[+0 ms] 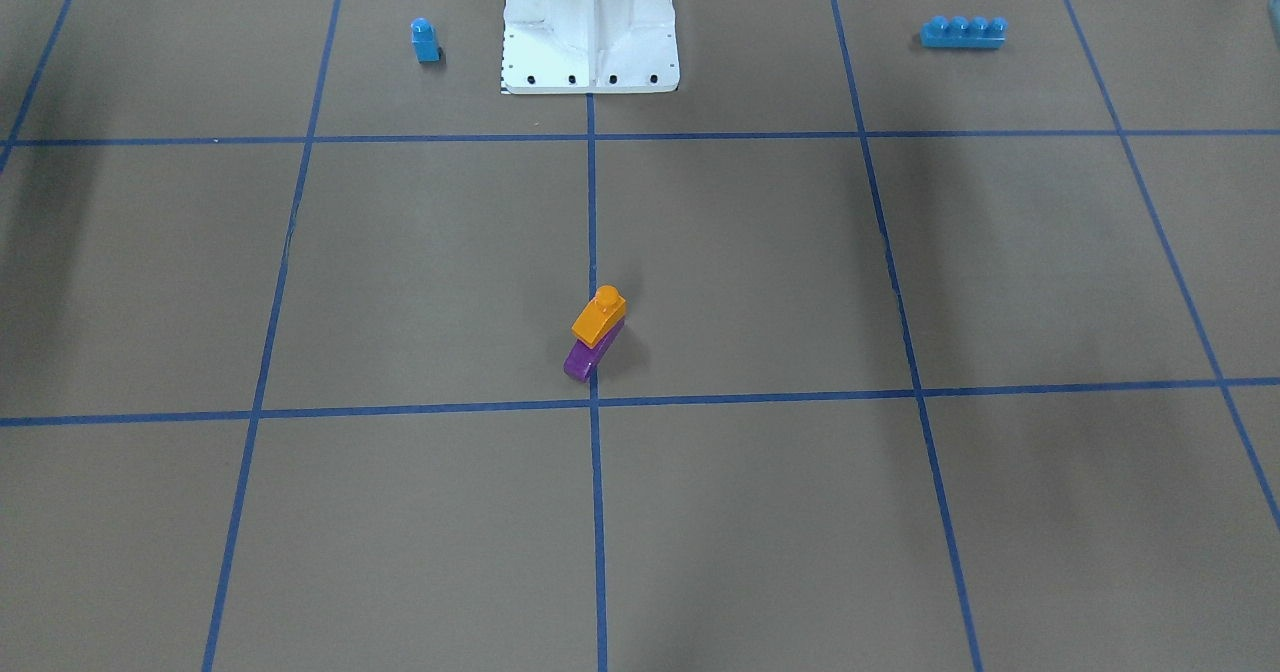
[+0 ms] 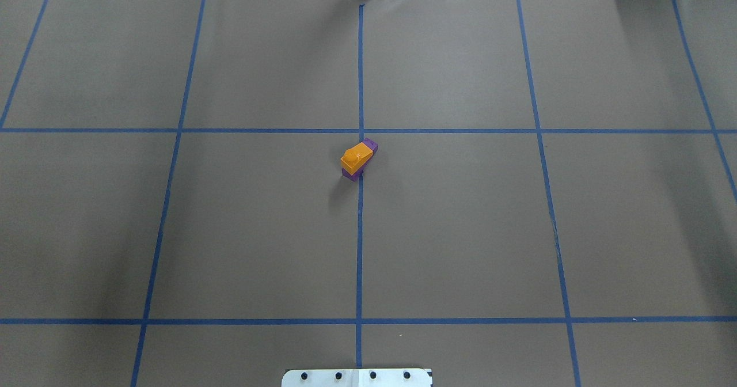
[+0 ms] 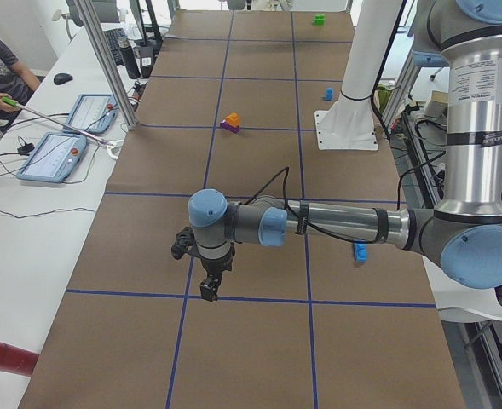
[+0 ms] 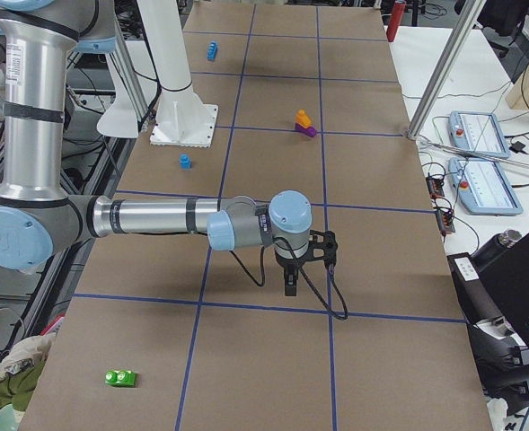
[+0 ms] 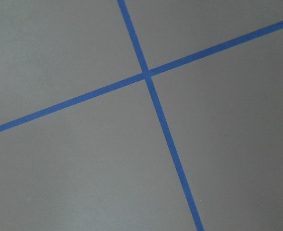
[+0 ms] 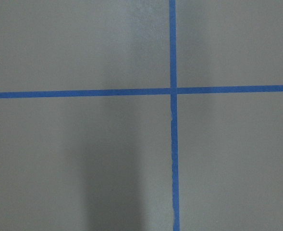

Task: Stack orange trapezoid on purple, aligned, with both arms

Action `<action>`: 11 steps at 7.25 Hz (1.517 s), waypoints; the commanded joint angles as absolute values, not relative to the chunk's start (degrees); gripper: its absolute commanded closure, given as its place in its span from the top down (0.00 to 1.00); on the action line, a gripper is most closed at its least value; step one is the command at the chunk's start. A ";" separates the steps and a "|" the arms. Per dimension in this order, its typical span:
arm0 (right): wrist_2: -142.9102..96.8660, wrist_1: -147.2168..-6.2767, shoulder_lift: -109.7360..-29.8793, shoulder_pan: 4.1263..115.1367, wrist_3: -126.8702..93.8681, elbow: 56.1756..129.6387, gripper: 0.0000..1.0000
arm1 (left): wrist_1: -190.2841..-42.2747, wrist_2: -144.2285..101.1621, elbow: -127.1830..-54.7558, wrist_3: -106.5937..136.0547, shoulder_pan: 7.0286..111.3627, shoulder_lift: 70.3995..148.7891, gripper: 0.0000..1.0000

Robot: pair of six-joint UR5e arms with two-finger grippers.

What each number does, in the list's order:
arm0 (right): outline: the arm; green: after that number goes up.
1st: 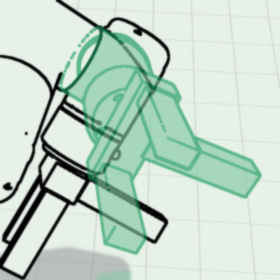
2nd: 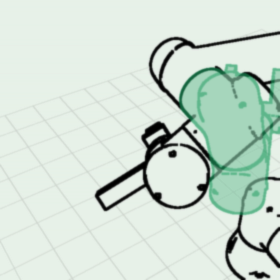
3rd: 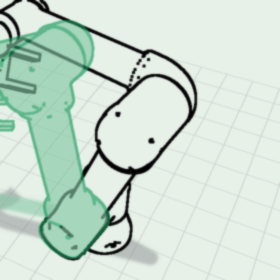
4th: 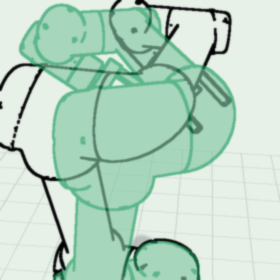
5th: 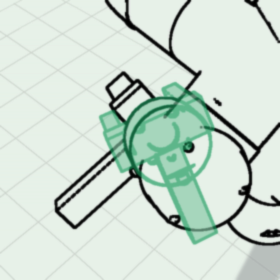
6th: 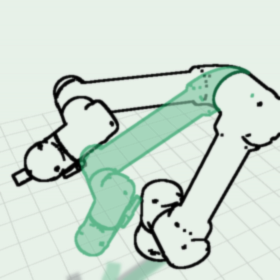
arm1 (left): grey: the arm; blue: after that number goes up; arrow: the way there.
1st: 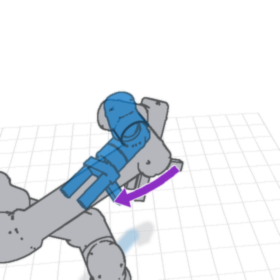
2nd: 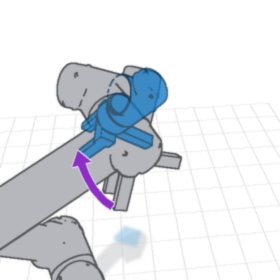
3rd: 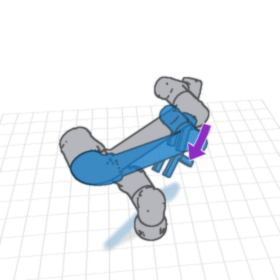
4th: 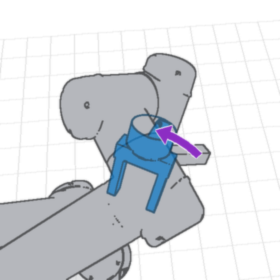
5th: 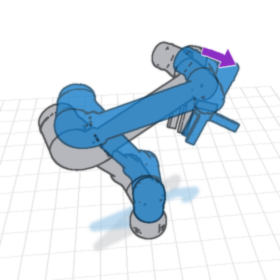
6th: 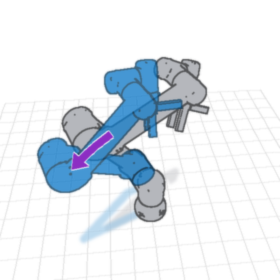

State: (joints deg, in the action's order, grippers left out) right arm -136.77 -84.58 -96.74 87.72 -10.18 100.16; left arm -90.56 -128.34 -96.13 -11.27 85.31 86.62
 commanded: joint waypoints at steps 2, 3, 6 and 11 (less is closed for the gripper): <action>-138.51 -88.06 -95.89 88.15 -10.20 99.93 1.00 | -90.53 -132.28 -94.48 -12.12 88.59 86.66 1.00; -138.52 -88.50 -95.89 88.15 -10.20 100.02 1.00 | -90.53 -132.10 -94.40 -12.13 88.59 87.27 1.00; -138.43 -90.96 -94.75 88.42 -10.11 100.37 1.00 | -90.53 -132.01 -94.39 -12.04 88.51 87.45 1.00; -138.43 -90.97 -95.27 91.05 -9.23 100.11 1.00 | -90.53 -131.92 -93.96 -12.13 88.51 87.54 1.00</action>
State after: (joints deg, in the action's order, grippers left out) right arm -138.42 -90.99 -95.19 90.96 -9.30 100.22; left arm -90.56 -131.87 -94.00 -12.06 88.51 87.54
